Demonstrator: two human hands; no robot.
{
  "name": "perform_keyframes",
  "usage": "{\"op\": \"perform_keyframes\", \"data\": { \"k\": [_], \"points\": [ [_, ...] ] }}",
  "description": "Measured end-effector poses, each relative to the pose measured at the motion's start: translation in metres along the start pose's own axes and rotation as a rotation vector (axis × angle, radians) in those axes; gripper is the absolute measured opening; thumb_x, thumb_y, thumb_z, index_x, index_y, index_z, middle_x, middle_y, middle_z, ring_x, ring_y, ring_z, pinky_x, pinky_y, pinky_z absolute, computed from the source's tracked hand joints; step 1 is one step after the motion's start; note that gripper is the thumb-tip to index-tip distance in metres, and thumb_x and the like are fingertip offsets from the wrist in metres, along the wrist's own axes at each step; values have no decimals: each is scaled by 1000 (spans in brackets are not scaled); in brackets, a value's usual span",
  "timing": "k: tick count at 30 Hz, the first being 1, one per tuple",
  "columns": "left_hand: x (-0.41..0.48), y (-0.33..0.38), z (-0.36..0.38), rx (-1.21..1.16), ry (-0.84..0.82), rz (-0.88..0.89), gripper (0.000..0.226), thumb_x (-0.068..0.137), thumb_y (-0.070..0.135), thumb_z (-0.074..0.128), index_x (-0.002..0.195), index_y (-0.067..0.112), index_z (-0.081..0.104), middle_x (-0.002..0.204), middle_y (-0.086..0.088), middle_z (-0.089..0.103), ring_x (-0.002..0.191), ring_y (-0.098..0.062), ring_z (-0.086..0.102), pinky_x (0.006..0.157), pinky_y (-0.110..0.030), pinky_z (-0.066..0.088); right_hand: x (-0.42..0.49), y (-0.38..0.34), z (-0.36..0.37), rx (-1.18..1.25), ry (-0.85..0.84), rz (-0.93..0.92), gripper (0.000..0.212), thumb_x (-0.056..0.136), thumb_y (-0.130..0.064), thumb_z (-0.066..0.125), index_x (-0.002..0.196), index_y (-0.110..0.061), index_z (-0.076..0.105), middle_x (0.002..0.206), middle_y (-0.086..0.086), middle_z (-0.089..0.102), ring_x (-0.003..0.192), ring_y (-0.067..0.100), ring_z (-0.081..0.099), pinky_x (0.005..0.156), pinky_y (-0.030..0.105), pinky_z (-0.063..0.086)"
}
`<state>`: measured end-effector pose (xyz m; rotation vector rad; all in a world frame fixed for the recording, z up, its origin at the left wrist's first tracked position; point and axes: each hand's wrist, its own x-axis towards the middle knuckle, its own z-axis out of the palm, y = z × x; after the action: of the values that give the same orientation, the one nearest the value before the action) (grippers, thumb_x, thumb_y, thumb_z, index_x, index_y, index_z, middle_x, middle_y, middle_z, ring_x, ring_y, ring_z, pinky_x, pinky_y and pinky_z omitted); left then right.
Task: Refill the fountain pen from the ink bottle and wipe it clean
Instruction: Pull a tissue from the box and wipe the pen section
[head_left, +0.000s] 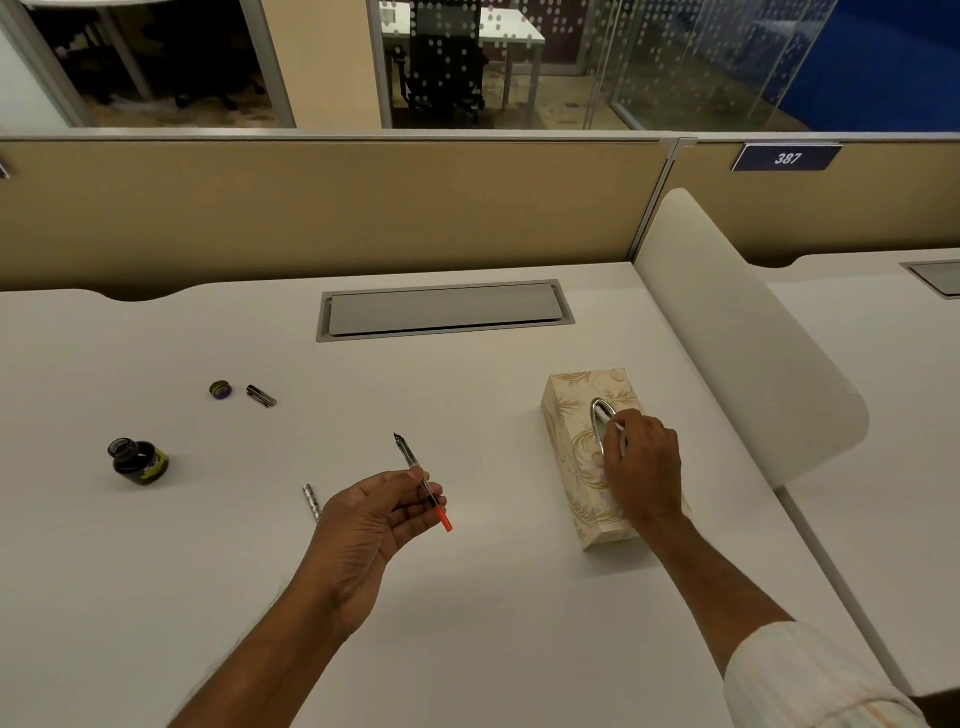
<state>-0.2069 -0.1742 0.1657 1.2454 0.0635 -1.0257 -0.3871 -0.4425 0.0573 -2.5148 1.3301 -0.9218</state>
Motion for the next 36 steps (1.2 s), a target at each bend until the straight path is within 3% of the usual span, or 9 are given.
{"op": "perform_keyframes", "data": {
  "k": [6,12,19,26,33,36],
  "points": [
    [-1,1,0,-12,0,-5,16,92,8,68,99,-6,72,90,-22,76,87,-35,75,79,-38,65,0,7,4,-98,-37,-27,7,92,-14,64,96,-10,68,85,9,72,79,29,61,71,43,47],
    [-2,2,0,-21,8,-3,15,92,7,68,97,-6,72,87,-21,77,82,-32,76,74,-36,66,1,5,2,-102,7,-3,14,88,-5,65,100,-6,71,87,11,72,80,31,60,70,43,47],
    [-3,4,0,-14,0,-3,14,93,6,66,97,-6,72,86,-21,77,82,-32,76,75,-35,66,-3,-12,-8,193,158,195,18,96,-6,56,109,-5,68,101,10,65,90,28,65,72,41,58],
    [-4,7,0,-12,-7,0,13,93,7,67,95,-5,72,87,-21,77,82,-33,76,72,-34,66,5,-29,-25,287,267,243,21,101,-13,52,112,-5,67,110,11,72,100,27,69,85,29,51],
    [-6,11,-2,-3,-33,11,15,92,9,67,97,-5,72,89,-21,77,85,-33,76,75,-36,66,16,-54,-51,362,399,231,23,104,-14,49,114,-3,67,111,11,73,101,24,69,86,25,53],
    [-8,15,-4,-4,-43,17,15,92,9,68,97,-4,73,91,-22,77,86,-33,76,75,-36,65,14,-74,-61,569,405,338,20,102,-12,52,113,-4,66,109,7,71,98,19,68,72,26,61]
  ]
}}
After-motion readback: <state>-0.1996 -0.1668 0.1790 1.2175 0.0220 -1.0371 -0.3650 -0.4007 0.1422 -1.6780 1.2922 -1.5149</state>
